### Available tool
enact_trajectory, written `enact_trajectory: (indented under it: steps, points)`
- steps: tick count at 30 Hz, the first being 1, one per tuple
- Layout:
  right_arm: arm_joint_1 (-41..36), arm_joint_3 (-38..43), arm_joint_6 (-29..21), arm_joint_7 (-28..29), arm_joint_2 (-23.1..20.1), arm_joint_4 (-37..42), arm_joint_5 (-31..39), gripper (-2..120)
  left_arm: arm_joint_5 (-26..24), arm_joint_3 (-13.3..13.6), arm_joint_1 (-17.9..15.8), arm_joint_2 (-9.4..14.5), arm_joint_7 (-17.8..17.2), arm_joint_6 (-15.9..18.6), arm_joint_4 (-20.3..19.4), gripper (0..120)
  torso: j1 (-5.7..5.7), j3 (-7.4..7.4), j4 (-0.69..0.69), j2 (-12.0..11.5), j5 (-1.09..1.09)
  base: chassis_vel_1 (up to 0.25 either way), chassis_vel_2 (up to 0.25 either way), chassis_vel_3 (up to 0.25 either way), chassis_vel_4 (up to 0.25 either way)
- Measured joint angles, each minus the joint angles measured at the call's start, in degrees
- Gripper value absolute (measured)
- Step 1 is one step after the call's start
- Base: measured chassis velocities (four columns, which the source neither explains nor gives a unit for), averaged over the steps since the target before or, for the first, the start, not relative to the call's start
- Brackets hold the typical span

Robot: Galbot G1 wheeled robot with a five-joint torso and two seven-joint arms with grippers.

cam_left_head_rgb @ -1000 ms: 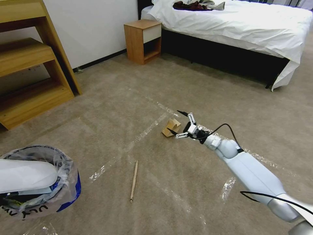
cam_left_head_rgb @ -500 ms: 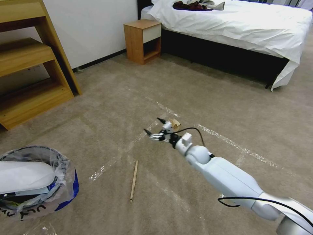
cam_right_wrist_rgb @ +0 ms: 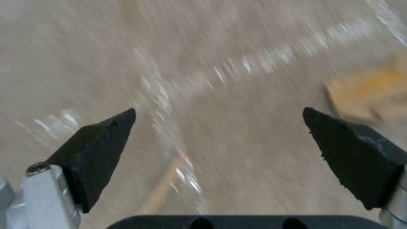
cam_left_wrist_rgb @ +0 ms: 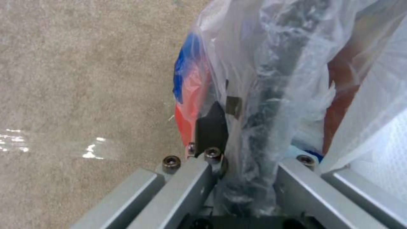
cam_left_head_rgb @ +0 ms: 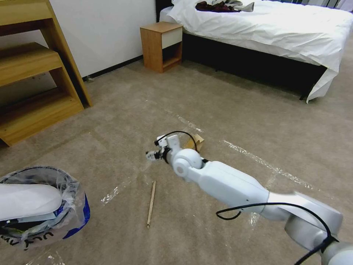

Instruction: Pick up the trash bin and place the garbage on the floor into it.

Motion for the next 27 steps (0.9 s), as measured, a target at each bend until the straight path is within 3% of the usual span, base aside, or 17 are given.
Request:
enact_trajectory:
  steps: [5,7,10,13,27]
  points:
    - [0.7,-3.4,-2.6,8.2,1.6,-1.1,3.1,100,0.5,0.4,-0.1,-0.2,0.0,-0.1,0.0,0,0.0,0.0,0.0,0.0,0.01,0.0,0.0,0.0,0.0]
    - [0.6,-4.1,-4.6,14.4,2.7,-1.2,8.5,100,0.6,0.6,-0.2,-0.3,0.0,-0.1,0.1,0,0.0,0.0,0.0,0.0,0.01,0.0,0.0,0.0,0.0]
    - [0.3,-4.1,-5.1,17.0,3.3,-1.1,11.8,100,0.6,0.7,-0.3,-0.3,0.0,-0.2,0.1,0,0.0,0.0,0.0,0.0,0.01,0.0,0.0,0.0,0.0]
    - [-1.2,-3.0,-5.6,23.6,5.7,-1.3,21.0,100,1.0,1.2,-0.6,-0.3,0.0,-0.2,0.5,0,0.0,0.0,0.0,0.0,0.01,0.0,0.0,0.0,0.0]
    - [-4.7,-3.1,-4.9,28.9,9.2,-6.2,22.4,100,1.6,2.1,-0.9,-0.5,0.3,-0.3,0.9,0,0.0,0.0,0.0,0.0,0.01,0.0,0.0,0.0,0.0]
